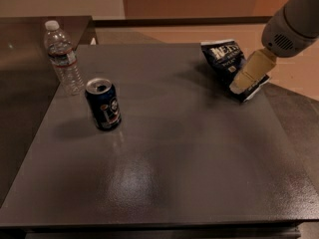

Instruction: Move blue chip bag near pepsi can

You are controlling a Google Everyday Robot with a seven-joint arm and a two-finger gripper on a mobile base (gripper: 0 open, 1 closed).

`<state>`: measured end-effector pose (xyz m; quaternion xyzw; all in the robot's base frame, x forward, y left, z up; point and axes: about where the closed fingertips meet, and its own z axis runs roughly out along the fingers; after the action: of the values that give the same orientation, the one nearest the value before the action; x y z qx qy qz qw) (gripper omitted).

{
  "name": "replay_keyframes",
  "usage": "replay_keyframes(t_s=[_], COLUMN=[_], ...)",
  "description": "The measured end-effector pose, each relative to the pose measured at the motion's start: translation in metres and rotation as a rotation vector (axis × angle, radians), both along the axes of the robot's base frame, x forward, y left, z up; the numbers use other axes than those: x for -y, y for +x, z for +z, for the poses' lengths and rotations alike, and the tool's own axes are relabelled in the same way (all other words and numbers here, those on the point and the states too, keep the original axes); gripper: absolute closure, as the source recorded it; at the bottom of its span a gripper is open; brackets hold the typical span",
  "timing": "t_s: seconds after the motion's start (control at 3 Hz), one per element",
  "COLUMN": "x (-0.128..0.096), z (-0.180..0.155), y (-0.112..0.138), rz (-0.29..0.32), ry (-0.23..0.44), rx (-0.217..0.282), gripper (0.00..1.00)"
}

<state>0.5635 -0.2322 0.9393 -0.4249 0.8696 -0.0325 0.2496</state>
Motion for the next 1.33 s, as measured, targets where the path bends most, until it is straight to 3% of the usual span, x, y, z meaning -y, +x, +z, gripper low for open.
replay_keyframes(t_s=[0.67,1.33], x=[0.009,0.020], z=[-0.029,-0.058], y=[0.045,0.080], rz=[-0.086,-0.097], ry=[0.032,0.032], rx=[0.008,-0.010], gripper=[0.00,0.00])
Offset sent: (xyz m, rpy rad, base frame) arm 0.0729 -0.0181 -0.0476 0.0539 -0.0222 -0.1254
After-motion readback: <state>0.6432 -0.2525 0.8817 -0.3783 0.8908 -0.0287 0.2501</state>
